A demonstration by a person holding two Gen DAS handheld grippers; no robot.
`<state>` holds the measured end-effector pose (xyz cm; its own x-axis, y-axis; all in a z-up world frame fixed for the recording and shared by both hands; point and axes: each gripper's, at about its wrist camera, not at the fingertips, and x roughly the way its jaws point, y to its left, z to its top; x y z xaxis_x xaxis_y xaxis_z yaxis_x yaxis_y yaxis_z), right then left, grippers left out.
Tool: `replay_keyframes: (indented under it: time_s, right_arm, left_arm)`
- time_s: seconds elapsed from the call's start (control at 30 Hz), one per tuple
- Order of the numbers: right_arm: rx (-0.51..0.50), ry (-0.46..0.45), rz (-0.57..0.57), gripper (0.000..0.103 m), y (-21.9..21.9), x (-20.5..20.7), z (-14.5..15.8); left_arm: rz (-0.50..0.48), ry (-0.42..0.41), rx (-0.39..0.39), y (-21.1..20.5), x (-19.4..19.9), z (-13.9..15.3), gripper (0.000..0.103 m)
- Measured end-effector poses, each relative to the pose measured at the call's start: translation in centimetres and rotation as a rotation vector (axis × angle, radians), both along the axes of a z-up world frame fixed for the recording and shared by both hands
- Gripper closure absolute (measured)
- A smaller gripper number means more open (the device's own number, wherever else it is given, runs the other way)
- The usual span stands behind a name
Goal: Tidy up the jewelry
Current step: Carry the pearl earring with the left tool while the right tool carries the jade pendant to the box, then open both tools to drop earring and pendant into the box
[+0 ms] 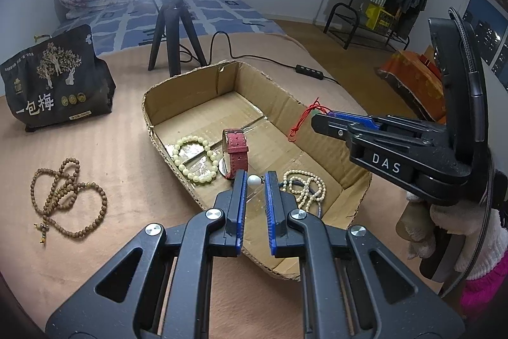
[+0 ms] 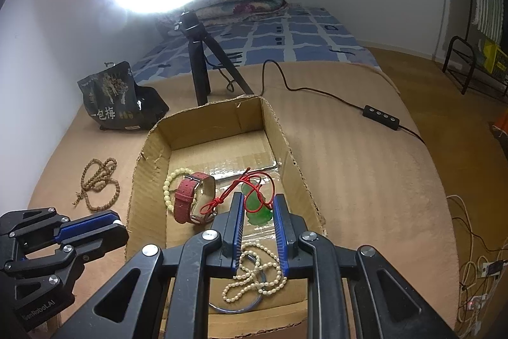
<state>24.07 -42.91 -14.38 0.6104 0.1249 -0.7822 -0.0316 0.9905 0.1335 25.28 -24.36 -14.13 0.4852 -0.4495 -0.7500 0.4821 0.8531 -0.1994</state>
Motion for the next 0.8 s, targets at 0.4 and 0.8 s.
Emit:
replay_keyframes:
  time_s: [0.4,0.8]
  right_arm:
    - [-0.043,-0.066,-0.069,0.018,0.0,-0.5,1.2]
    - [-0.042,-0.07,-0.1,0.011,-0.4,-0.5,1.5]
  left_arm:
    - [-0.016,0.008,0.028,-0.3,0.0,-0.6,0.04]
    - [0.014,-0.016,0.044,0.1,0.1,-0.1,0.04]
